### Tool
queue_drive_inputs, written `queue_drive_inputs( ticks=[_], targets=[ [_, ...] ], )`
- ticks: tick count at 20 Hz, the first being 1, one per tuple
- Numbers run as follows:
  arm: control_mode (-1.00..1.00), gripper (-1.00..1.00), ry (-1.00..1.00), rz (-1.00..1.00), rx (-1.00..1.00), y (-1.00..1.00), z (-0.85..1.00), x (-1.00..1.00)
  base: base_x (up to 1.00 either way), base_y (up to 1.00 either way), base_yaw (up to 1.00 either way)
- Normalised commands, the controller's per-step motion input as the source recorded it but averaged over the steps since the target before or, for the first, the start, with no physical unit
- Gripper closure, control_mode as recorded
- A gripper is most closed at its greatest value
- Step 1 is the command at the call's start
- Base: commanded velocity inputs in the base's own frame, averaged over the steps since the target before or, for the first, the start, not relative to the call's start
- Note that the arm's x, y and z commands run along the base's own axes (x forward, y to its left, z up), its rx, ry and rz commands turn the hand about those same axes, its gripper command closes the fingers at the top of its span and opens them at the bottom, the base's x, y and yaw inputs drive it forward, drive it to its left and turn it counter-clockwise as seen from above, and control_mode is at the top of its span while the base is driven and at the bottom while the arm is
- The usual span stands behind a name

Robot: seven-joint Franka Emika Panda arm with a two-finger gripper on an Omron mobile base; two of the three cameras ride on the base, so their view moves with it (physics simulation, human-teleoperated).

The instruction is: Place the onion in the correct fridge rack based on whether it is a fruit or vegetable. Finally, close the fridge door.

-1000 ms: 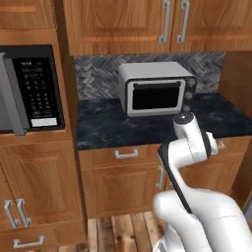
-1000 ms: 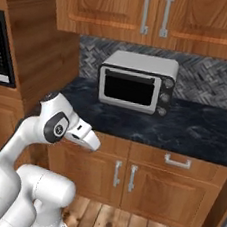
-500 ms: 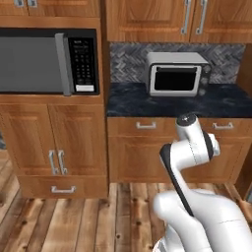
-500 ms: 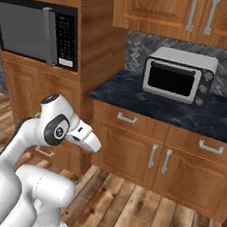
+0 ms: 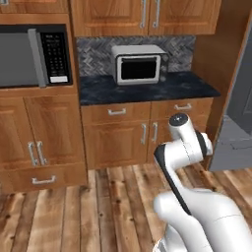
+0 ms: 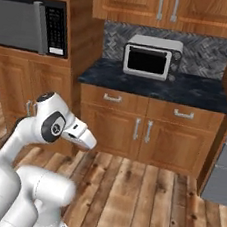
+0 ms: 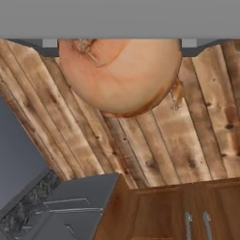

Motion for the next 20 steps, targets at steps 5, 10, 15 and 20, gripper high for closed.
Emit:
queue_drive_inputs(
  ticks=[5,10,15,20],
  targets=[
    [1.00,1.00,0.00,0.00,0.00,0.00,0.00,0.00,-0.19,-0.44,-0.50],
    [1.00,1.00,0.00,0.00,0.00,0.00,0.00,0.00,0.11,-0.78,-0.54],
    [1.00,1.00,0.00,0.00,0.00,0.00,0.00,0.00,0.50,-0.63,-0.43],
    [1.00,1.00,0.00,0.00,0.00,0.00,0.00,0.00,0.80,-0.51,-0.24]
  ],
)
